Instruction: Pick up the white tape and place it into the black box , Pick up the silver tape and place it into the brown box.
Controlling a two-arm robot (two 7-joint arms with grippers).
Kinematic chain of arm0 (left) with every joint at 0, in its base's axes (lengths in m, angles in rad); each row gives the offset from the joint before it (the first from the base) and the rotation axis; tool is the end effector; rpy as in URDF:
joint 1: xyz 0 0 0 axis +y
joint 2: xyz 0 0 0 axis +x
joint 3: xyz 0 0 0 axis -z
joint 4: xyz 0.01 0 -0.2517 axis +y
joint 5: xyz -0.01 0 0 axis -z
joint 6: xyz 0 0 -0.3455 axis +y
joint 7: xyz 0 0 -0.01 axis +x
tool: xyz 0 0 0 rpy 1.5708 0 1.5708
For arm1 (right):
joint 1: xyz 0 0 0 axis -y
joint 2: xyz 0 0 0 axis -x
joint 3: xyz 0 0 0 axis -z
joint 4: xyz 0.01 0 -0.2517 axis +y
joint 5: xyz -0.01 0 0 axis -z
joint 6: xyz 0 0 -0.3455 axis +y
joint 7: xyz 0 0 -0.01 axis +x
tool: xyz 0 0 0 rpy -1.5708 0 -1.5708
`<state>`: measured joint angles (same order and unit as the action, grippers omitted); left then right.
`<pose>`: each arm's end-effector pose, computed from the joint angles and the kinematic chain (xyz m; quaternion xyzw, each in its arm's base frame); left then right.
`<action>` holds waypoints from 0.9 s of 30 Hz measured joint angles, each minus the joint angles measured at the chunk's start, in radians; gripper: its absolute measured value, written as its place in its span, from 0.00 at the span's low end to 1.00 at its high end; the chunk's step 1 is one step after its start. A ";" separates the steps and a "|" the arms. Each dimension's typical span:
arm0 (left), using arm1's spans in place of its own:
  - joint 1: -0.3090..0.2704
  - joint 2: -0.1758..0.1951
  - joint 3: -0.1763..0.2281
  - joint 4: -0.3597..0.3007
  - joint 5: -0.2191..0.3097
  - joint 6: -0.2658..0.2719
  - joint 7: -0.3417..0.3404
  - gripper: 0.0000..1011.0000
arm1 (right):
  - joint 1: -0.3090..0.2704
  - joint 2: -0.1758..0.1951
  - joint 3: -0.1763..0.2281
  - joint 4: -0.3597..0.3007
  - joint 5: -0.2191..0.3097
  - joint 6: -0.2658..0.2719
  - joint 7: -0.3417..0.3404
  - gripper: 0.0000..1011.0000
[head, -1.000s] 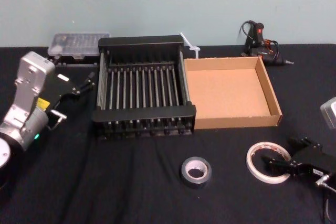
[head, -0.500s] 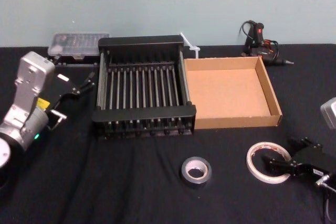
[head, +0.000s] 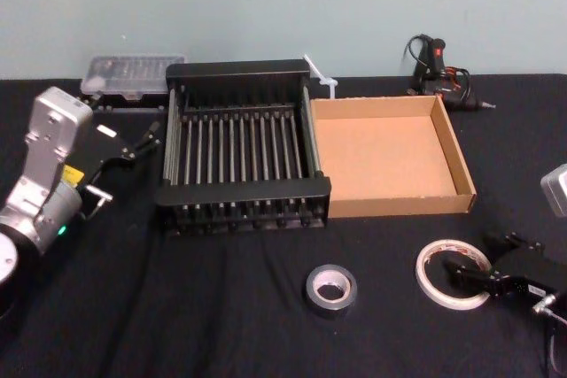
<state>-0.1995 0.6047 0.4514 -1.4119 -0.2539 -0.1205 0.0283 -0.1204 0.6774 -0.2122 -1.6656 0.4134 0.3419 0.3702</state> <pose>0.3865 0.0512 -0.2784 0.1415 -0.1324 0.5799 0.7913 0.3260 -0.0840 -0.2701 -0.2491 0.1202 -0.4571 0.8453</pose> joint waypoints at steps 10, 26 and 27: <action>0.000 0.000 0.000 0.000 0.000 0.000 0.000 0.99 | 0.000 0.000 0.000 0.000 0.001 0.000 0.000 0.61; 0.000 0.000 0.000 0.000 0.000 0.000 0.000 0.99 | 0.000 0.000 0.000 0.000 0.001 0.000 -0.001 0.12; 0.000 0.000 0.000 0.000 0.000 0.000 0.000 0.99 | 0.000 0.000 0.000 0.000 0.001 0.000 -0.001 0.10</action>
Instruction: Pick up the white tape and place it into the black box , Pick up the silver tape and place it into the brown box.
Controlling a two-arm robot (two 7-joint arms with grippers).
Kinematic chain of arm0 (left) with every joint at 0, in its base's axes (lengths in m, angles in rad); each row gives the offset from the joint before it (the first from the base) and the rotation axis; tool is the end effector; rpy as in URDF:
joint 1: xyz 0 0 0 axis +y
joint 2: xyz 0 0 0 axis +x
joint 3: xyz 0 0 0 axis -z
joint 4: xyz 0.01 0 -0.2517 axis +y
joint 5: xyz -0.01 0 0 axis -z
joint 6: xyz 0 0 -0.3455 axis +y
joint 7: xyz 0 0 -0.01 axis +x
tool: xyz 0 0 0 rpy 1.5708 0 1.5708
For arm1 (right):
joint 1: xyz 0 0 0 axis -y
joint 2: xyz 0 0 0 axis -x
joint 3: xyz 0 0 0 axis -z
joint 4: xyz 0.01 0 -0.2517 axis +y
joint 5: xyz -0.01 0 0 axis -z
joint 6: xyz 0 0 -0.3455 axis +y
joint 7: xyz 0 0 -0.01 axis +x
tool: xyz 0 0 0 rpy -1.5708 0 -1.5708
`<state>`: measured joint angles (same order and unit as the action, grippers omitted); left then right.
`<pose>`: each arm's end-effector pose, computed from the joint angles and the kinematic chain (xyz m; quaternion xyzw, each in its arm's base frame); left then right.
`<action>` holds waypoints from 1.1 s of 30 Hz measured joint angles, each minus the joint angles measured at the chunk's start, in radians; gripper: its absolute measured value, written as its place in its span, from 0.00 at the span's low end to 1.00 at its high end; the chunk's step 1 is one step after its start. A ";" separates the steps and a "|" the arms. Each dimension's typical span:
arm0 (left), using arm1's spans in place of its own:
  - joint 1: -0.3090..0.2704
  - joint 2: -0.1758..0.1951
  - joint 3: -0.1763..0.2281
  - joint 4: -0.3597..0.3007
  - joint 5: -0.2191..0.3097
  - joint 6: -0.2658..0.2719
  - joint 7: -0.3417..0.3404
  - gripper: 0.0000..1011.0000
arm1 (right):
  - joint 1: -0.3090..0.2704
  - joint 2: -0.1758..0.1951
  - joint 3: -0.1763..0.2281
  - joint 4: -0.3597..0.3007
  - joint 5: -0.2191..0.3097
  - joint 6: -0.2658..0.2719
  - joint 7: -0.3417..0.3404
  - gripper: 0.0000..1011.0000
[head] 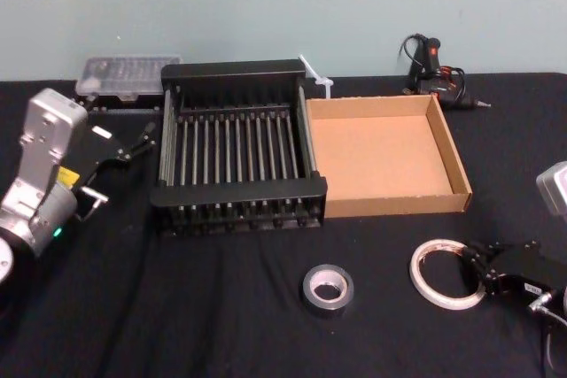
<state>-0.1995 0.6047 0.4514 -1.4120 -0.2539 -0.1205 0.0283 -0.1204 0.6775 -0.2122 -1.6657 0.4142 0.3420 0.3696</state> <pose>0.3865 0.0512 -0.2784 0.1415 -0.1325 0.5799 0.7913 0.3260 -0.0840 -0.2701 -0.2489 0.1204 -0.4574 0.8452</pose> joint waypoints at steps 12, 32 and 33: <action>0.000 0.000 0.000 0.000 0.000 0.000 0.000 0.99 | 0.000 0.000 0.000 0.000 0.000 0.000 0.000 0.09; 0.000 0.000 0.000 0.000 0.000 0.000 0.000 0.99 | 0.003 0.030 0.022 -0.061 0.044 -0.030 0.045 0.09; 0.000 0.000 0.000 0.000 0.000 0.000 0.000 0.99 | 0.006 0.030 0.023 -0.063 0.046 -0.032 0.044 0.09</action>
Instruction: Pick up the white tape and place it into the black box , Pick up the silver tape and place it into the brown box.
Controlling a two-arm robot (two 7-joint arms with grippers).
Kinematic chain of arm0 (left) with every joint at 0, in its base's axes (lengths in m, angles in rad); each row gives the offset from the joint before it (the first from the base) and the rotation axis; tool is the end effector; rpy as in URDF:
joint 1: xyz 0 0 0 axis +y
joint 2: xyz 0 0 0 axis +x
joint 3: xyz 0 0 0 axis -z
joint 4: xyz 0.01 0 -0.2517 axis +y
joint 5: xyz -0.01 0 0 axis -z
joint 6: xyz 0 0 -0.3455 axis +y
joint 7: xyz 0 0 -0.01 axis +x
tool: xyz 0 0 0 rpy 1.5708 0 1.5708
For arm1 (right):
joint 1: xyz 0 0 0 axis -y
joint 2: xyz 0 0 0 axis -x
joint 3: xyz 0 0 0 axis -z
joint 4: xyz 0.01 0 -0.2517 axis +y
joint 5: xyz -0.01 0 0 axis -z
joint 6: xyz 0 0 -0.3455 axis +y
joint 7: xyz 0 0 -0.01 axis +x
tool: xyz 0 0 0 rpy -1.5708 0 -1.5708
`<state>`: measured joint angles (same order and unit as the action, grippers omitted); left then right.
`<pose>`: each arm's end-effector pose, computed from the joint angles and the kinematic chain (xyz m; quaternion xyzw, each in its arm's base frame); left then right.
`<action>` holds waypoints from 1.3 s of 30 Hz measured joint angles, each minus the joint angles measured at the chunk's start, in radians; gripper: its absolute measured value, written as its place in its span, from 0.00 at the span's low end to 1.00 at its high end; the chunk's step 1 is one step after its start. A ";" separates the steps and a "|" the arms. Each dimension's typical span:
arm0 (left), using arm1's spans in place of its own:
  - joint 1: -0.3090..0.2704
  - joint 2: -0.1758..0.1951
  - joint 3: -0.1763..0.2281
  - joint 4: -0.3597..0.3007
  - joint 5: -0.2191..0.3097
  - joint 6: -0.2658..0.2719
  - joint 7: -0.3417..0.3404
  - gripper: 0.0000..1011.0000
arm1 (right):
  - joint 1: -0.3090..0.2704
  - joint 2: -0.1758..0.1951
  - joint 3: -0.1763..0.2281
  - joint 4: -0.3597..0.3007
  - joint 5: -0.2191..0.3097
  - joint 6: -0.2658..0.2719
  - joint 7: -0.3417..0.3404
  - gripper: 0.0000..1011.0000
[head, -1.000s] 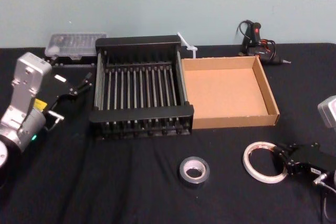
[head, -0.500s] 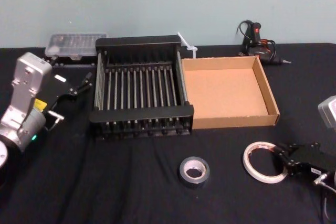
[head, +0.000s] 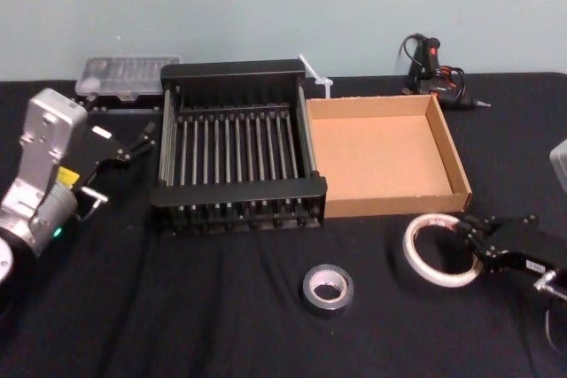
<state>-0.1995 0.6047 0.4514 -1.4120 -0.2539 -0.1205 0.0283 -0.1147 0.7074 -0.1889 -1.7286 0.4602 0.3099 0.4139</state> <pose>0.3865 0.0512 -0.2784 0.1415 -0.1325 0.5799 0.7913 0.3303 -0.0827 -0.2430 -0.2120 0.0937 -0.4364 0.8694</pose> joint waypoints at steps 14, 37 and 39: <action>0.000 0.000 0.000 0.000 0.000 0.000 0.000 0.99 | 0.131 -0.034 -0.027 0.041 -0.026 -0.030 -0.027 0.09; 0.000 0.000 0.000 0.000 0.000 0.000 0.000 0.99 | 0.369 -0.136 -0.150 0.183 -0.115 -0.041 0.020 0.09; 0.000 0.000 0.000 0.000 0.000 0.000 0.000 0.99 | 0.391 -0.147 -0.163 0.197 -0.123 -0.040 0.027 0.09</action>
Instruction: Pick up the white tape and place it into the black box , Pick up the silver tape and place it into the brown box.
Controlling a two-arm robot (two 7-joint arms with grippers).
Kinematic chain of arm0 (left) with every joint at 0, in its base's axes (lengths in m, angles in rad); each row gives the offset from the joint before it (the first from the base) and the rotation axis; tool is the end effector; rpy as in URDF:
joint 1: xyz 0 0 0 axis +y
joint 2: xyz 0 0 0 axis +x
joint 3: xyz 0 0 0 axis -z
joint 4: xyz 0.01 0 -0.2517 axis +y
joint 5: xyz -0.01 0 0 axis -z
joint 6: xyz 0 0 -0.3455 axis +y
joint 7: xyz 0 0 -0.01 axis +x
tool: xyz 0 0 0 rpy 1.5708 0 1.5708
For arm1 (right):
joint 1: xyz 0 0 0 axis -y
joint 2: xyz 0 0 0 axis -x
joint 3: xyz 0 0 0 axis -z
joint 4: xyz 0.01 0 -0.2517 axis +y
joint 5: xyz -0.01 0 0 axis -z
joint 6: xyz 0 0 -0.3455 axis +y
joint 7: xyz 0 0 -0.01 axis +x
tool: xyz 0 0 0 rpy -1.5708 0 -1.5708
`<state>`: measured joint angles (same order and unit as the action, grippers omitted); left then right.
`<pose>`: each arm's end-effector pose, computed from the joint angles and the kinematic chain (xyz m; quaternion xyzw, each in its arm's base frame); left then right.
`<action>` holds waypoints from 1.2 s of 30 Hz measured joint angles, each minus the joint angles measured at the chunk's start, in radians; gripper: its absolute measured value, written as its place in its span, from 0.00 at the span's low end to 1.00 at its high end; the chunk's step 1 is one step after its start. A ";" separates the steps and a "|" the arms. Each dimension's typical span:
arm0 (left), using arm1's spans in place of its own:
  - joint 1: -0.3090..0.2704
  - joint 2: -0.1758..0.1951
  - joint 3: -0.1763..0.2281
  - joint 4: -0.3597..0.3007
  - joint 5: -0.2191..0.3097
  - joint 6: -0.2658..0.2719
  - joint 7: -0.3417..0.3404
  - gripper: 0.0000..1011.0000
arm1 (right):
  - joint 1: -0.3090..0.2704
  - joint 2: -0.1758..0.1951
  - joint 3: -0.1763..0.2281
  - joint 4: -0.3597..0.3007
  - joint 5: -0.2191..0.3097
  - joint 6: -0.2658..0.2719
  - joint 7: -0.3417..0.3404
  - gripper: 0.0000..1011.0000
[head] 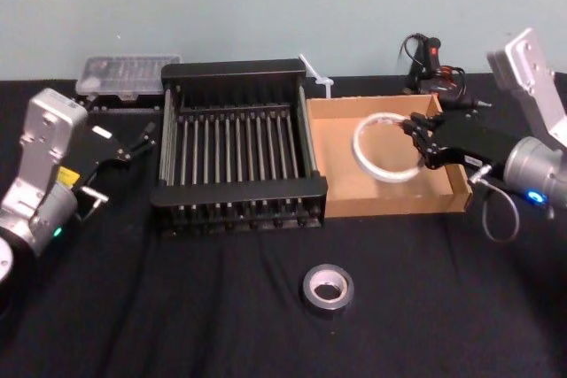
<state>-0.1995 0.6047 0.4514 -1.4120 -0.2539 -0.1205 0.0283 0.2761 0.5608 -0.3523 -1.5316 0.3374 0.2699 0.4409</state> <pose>0.3865 0.0512 -0.2784 0.1415 -0.1325 0.5799 0.7913 0.4113 -0.0407 -0.1982 -0.1745 -0.0035 -0.4279 0.8868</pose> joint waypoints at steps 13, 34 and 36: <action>0.000 0.000 0.000 0.000 0.000 0.000 0.000 0.99 | 0.107 -0.054 -0.072 0.082 -0.036 -0.001 0.040 0.09; 0.000 0.000 0.000 0.000 0.000 0.000 0.000 0.99 | 0.246 -0.147 -0.179 0.198 -0.085 -0.002 0.092 0.09; 0.000 0.000 0.000 0.000 0.000 0.000 0.000 0.99 | 0.255 -0.154 -0.185 0.207 -0.088 -0.002 0.095 0.09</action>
<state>-0.1995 0.6047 0.4514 -1.4120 -0.2539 -0.1205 0.0283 0.5307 0.4071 -0.5369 -1.3244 0.2493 0.2676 0.5359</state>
